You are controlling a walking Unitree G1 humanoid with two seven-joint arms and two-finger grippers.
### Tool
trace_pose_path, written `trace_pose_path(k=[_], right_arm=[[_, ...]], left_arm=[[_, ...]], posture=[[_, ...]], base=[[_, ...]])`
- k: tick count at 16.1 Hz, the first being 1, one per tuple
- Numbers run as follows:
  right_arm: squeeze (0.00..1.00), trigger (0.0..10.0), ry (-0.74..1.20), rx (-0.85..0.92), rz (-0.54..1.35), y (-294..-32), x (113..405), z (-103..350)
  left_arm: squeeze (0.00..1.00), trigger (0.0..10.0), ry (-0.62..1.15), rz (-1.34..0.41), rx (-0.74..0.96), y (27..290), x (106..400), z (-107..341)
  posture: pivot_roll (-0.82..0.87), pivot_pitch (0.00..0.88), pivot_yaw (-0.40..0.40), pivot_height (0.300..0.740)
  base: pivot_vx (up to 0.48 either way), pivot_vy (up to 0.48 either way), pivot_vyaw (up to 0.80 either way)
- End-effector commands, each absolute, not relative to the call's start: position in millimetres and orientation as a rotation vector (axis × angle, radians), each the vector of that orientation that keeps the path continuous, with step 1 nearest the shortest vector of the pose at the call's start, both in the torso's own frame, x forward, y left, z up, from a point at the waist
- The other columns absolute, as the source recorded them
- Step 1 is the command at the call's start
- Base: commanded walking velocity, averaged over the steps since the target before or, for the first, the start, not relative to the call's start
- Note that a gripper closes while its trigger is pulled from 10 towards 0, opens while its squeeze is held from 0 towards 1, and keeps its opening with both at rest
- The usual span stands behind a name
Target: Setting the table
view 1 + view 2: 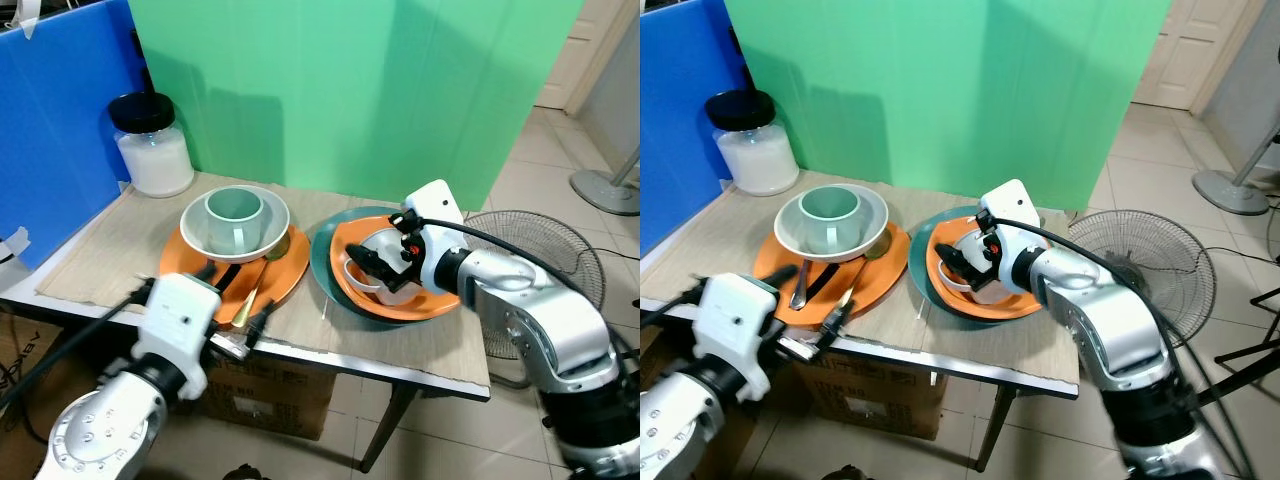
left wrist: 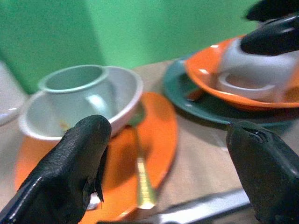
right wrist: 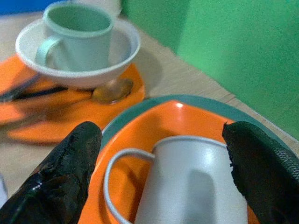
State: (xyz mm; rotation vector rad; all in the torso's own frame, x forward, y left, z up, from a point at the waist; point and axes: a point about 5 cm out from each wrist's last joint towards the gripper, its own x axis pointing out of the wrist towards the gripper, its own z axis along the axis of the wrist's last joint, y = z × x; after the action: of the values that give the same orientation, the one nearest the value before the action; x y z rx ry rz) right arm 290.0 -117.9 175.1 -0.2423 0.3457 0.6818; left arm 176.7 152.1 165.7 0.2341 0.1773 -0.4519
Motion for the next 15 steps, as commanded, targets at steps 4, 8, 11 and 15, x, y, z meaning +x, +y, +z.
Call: trace_pose_path(k=[4, 8, 11, 15], right_arm=[[0.0, 10.0, 0.312, -0.512, 0.729, -111, 296, 182], [0.0, 10.0, 0.25, -0.627, 0.862, -97, 293, 191], [0.0, 10.0, 0.236, -0.708, 0.952, -92, 294, 193], [0.0, 10.0, 0.247, -0.933, 1.012, -87, 305, 194]], left_arm=[[0.0, 10.0, 0.19, -0.52, 0.237, 145, 177, 165], [0.0, 10.0, 0.204, -0.574, 0.223, 139, 174, 165], [0.0, 10.0, 0.206, -0.584, 0.224, 138, 175, 165], [0.0, 10.0, 0.211, -0.594, 0.231, 138, 177, 165]], posture=[[0.02, 0.0, -0.029, 0.74], [0.02, 0.0, -0.027, 0.74], [0.01, 0.0, -0.022, 0.74], [0.02, 0.0, -0.023, 0.74]], base=[[0.0, 0.0, 0.0], [0.0, 0.0, 0.0], [0.0, 0.0, 0.0], [0.0, 0.0, 0.0]])
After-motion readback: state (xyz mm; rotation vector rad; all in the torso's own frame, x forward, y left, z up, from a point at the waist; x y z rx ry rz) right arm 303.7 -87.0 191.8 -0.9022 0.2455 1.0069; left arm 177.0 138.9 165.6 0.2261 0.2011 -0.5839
